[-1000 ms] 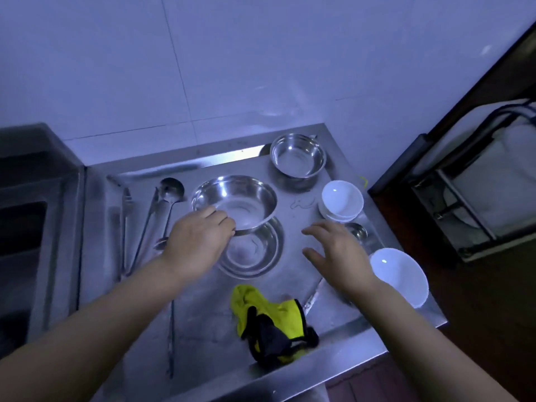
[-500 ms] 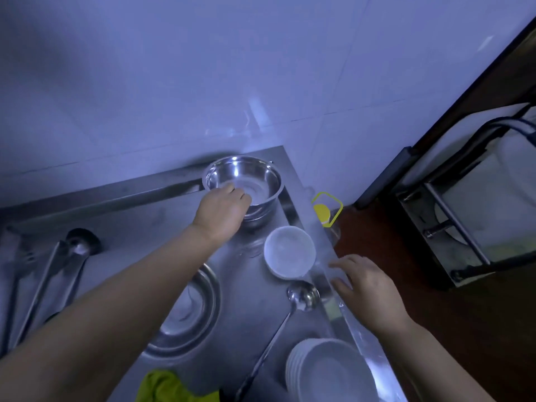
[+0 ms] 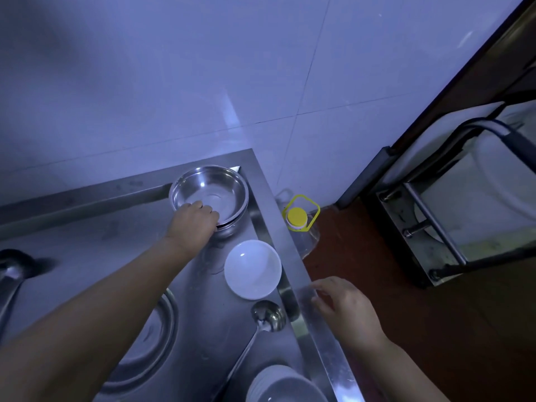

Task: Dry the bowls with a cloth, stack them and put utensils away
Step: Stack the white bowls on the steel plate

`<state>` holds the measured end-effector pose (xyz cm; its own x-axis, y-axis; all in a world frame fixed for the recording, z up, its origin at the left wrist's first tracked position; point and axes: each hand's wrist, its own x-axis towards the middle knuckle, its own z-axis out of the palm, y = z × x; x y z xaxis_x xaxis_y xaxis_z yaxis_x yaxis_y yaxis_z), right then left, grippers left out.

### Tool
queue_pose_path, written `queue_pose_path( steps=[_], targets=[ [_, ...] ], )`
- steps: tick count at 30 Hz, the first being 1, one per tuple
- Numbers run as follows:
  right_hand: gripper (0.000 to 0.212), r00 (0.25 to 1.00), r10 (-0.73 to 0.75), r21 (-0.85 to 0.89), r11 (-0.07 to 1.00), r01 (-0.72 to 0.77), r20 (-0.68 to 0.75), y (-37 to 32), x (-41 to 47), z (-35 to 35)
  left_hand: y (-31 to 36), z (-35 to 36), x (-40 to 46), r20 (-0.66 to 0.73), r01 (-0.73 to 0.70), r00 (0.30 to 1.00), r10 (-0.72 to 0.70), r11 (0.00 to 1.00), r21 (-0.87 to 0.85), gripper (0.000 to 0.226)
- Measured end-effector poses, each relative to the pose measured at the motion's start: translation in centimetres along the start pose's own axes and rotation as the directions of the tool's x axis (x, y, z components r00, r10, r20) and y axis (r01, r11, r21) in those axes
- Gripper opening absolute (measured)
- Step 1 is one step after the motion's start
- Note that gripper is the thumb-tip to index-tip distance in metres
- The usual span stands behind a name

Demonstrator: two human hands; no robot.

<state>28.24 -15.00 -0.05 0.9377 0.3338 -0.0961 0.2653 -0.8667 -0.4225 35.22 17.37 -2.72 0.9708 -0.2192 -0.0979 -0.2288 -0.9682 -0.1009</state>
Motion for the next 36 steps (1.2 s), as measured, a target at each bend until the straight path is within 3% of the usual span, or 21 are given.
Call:
queue_pose_path(
  steps=[6,10,12,16,19,21,24,31,36],
  targets=[
    [0.019,0.995,0.03,0.031,0.999,-0.033,0.094,-0.7,1.0,0.0,-0.7,-0.3,-0.9,-0.003,-0.046,0.999,0.046,0.998,-0.031,0.045],
    [0.024,0.983,0.022,0.097,0.994,-0.041,0.184,-2.0,2.6,0.6,0.4,-0.4,-4.4,-0.105,0.007,0.994,-0.026,0.984,-0.179,0.017],
    [0.029,0.976,0.06,0.198,0.975,-0.103,0.209,-3.0,3.7,1.2,2.0,-0.1,-6.7,-0.054,0.087,0.993,-0.109,0.948,-0.307,0.041],
    [0.024,0.95,0.12,0.292,0.934,-0.207,0.289,-4.3,5.7,3.1,5.6,-0.2,-9.2,0.305,0.355,0.926,-0.223,0.786,-0.506,0.078],
    [0.018,0.934,0.154,0.305,0.917,-0.256,0.321,-4.6,6.6,4.2,7.4,0.2,-9.1,0.375,0.451,0.89,-0.259,0.619,-0.643,0.097],
    [0.016,0.936,0.162,0.274,0.928,-0.252,0.312,-4.7,6.9,4.6,8.0,0.4,-8.7,0.366,0.467,0.884,-0.29,0.505,-0.726,0.093],
    [0.004,0.946,0.177,0.261,0.933,-0.249,0.271,-4.7,7.0,4.9,8.5,1.0,-8.6,0.293,0.406,0.905,-0.309,0.42,-0.812,0.071],
    [0.007,0.971,0.143,0.313,0.929,-0.198,0.191,-6.2,7.9,3.9,7.4,0.1,-8.9,0.162,0.325,0.911,-0.38,0.417,-0.849,0.076],
    [0.009,0.995,0.047,0.326,0.942,-0.075,0.092,-9.6,12.6,1.9,2.9,-2.5,-7.2,0.011,0.238,0.898,-0.44,0.466,-0.852,0.076]
  ],
)
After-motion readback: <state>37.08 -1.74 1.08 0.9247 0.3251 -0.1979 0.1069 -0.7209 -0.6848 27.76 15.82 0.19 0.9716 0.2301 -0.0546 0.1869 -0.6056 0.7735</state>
